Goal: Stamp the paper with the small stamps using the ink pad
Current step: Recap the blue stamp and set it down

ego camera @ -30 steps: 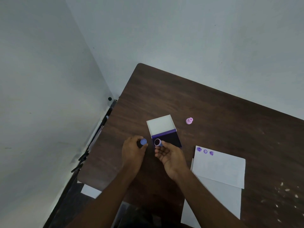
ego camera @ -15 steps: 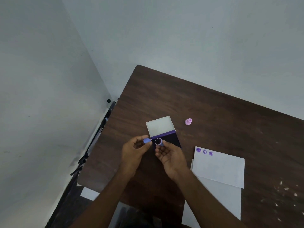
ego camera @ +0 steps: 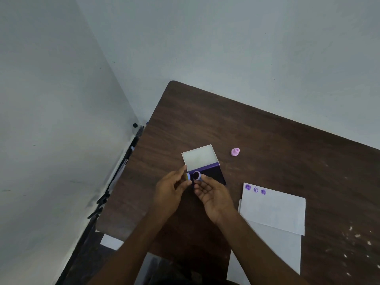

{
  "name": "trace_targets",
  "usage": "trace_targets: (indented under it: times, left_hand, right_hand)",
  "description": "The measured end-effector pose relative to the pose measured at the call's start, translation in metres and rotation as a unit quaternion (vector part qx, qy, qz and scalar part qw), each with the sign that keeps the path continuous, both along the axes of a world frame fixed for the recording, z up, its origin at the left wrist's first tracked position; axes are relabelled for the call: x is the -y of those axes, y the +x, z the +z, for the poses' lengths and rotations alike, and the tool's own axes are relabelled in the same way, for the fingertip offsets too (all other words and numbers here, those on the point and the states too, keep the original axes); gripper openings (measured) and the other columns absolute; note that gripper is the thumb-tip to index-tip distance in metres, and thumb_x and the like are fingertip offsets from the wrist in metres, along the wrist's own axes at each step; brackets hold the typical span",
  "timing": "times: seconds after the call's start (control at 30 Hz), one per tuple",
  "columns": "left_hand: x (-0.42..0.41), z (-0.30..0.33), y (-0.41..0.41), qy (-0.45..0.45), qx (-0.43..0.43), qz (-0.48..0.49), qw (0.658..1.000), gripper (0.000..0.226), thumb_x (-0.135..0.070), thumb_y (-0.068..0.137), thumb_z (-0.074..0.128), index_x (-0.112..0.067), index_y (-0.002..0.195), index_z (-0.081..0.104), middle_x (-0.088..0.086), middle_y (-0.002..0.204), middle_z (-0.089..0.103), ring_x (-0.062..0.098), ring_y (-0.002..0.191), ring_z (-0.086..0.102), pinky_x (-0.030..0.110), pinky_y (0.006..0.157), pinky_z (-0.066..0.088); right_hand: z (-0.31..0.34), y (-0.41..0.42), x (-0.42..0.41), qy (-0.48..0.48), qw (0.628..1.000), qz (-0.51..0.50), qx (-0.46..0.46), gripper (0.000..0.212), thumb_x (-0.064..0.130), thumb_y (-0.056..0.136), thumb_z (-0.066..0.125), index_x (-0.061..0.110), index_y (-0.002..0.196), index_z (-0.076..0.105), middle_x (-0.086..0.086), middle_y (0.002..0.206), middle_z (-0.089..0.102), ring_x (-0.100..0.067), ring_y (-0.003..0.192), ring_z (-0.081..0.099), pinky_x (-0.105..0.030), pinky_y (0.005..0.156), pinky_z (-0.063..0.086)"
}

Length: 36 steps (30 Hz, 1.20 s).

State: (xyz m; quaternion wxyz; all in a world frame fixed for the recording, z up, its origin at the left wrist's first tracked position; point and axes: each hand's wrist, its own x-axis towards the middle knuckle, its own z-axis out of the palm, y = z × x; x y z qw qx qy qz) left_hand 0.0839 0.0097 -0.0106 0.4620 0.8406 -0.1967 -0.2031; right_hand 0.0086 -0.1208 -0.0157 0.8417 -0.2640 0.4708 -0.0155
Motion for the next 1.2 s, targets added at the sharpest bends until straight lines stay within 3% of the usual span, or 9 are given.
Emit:
trace_targets:
  times: [0.07,0.13,0.2,0.27,0.37,0.53,0.73,0.93,1.2]
  left_hand:
    - [0.001,0.001,0.000,0.000,-0.030,0.022,0.999,0.054,-0.018,0.081,0.074,-0.031,0.129,0.052,-0.029,0.095,0.059,-0.018,0.090,0.057,0.002,0.080,0.044]
    - [0.003,0.001,0.000,0.009,-0.038,0.024,0.999,0.044,-0.019,0.080,0.074,-0.026,0.122,0.061,-0.019,0.100,0.066,-0.009,0.090,0.061,0.008,0.079,0.049]
    - [0.005,0.002,-0.001,0.027,-0.034,0.014,0.999,0.038,-0.020,0.082,0.072,-0.021,0.119,0.064,-0.006,0.107,0.070,-0.002,0.092,0.061,0.006,0.080,0.044]
    - [0.006,0.003,-0.001,0.023,-0.023,0.014,0.999,0.035,-0.020,0.083,0.072,-0.018,0.117,0.066,-0.004,0.107,0.070,-0.002,0.091,0.061,0.002,0.080,0.040]
    - [0.006,0.005,0.000,0.008,-0.029,0.024,0.999,0.032,-0.019,0.082,0.073,-0.018,0.114,0.069,-0.009,0.101,0.070,-0.015,0.083,0.058,-0.001,0.078,0.040]
    - [0.006,0.001,-0.001,-0.010,-0.043,0.043,0.998,0.031,-0.018,0.080,0.074,-0.017,0.111,0.070,-0.021,0.093,0.063,-0.023,0.082,0.056,-0.004,0.075,0.039]
    - [0.006,0.004,0.002,-0.048,-0.067,0.040,0.996,0.036,-0.011,0.075,0.077,-0.033,0.102,0.068,-0.037,0.077,0.064,-0.016,0.082,0.063,-0.001,0.072,0.042]
    - [0.007,0.009,0.009,-0.027,-0.073,0.005,0.997,0.039,-0.011,0.074,0.078,-0.030,0.106,0.065,-0.033,0.085,0.059,-0.022,0.084,0.057,-0.004,0.072,0.040]
    - [0.010,0.013,0.013,-0.046,-0.108,-0.020,0.993,0.047,-0.015,0.071,0.081,-0.021,0.115,0.067,-0.016,0.101,0.069,-0.003,0.093,0.066,0.010,0.080,0.050]
  right_hand:
    - [0.000,-0.001,0.000,-0.016,1.000,0.015,0.005,0.035,0.020,0.069,0.077,0.002,0.098,0.072,-0.019,0.093,0.072,-0.025,0.081,0.069,-0.033,0.071,0.056]
    - [0.000,-0.001,-0.001,-0.037,0.999,0.027,0.008,0.032,0.020,0.073,0.076,0.003,0.100,0.072,-0.019,0.096,0.072,-0.025,0.081,0.069,-0.032,0.070,0.056]
    - [0.000,-0.001,-0.001,-0.056,0.998,0.028,0.007,0.028,0.018,0.076,0.075,0.003,0.099,0.072,-0.020,0.098,0.072,-0.026,0.081,0.069,-0.031,0.070,0.057]
    - [0.001,0.000,0.000,-0.072,0.997,0.029,0.002,0.026,0.017,0.076,0.075,0.004,0.099,0.072,-0.020,0.097,0.072,-0.028,0.082,0.070,-0.031,0.069,0.058]
    - [0.001,0.001,0.000,-0.095,0.995,0.039,-0.001,0.027,0.016,0.074,0.076,0.005,0.098,0.072,-0.019,0.095,0.073,-0.029,0.083,0.071,-0.029,0.067,0.059]
    - [0.002,0.002,0.001,-0.114,0.992,0.053,0.007,0.024,0.016,0.075,0.076,0.005,0.096,0.073,-0.019,0.094,0.073,-0.029,0.082,0.071,-0.028,0.067,0.059]
    - [0.004,0.002,0.007,-0.121,0.990,0.066,0.005,0.033,0.020,0.066,0.080,0.005,0.094,0.074,-0.019,0.091,0.074,-0.028,0.079,0.071,-0.027,0.066,0.059]
    - [0.008,-0.003,0.007,-0.097,0.993,0.056,0.026,0.028,0.019,0.071,0.076,0.004,0.095,0.073,-0.021,0.092,0.073,-0.027,0.078,0.070,-0.028,0.065,0.058]
    - [0.010,-0.007,0.007,-0.021,0.999,0.023,0.033,0.028,0.016,0.079,0.072,0.002,0.103,0.070,-0.022,0.103,0.070,-0.028,0.088,0.069,-0.033,0.073,0.057]
